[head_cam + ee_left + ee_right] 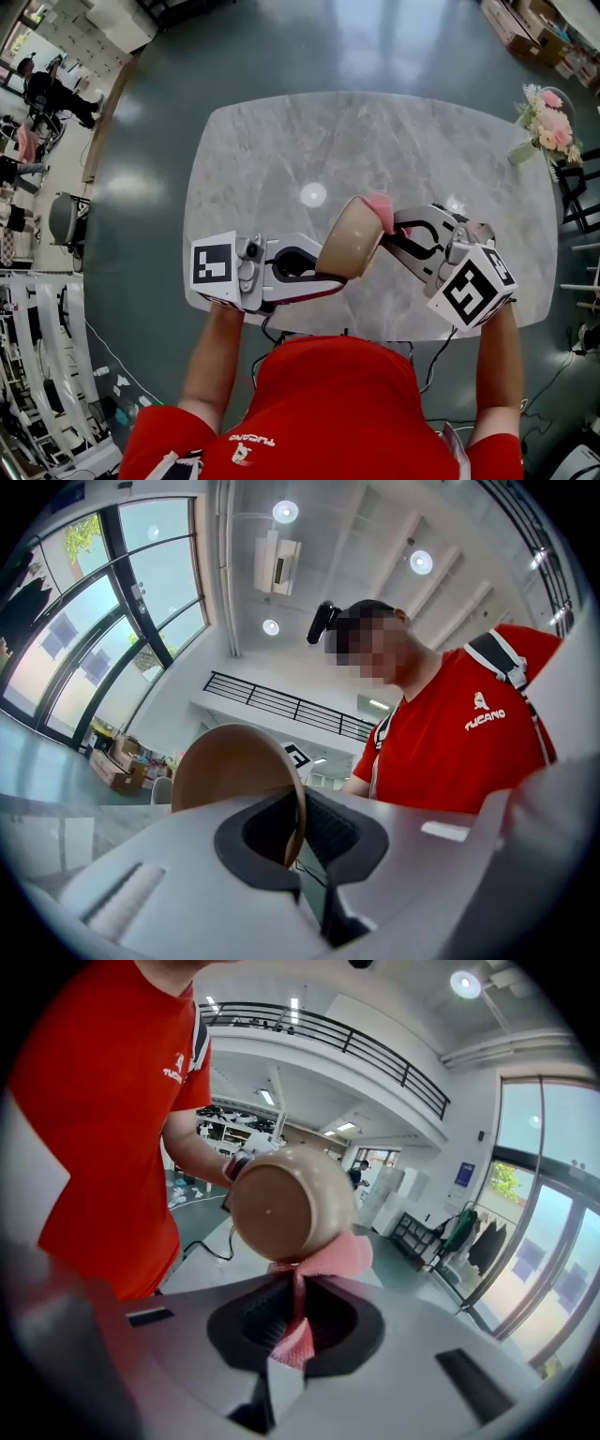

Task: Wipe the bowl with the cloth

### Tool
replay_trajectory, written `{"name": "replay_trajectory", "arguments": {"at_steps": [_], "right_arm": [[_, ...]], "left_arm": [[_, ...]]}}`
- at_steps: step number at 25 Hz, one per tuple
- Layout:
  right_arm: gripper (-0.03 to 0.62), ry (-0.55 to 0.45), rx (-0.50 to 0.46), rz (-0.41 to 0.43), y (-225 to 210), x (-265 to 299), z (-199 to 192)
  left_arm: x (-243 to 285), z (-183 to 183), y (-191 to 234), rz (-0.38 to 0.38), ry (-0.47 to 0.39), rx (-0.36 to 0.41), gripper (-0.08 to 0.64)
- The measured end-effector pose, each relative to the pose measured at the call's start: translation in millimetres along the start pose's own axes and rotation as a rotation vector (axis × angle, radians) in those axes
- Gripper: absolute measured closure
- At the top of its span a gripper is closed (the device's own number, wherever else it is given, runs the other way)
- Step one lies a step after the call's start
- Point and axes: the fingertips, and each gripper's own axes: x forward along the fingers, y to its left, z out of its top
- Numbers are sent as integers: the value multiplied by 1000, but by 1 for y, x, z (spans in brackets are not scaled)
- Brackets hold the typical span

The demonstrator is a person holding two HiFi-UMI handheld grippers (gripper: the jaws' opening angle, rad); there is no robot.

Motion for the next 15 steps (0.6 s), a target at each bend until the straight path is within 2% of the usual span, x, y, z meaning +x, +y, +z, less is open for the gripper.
{"name": "replay_trajectory", "arguments": {"at_steps": [3,8,13,15], "right_arm": [[572,-12,-3,83,27,11,3],[573,-31,67,-10,10,12,-3],[573,-75,79,106,43,22,11],[573,-77,92,84,40,23,8]], "left_arm": [[-3,7,3,14,-49,29,549],[-1,5,4,29,-33,42,549],[-4,5,5,51,-43,45,549],[-4,5,8,67,-45,47,549]]}}
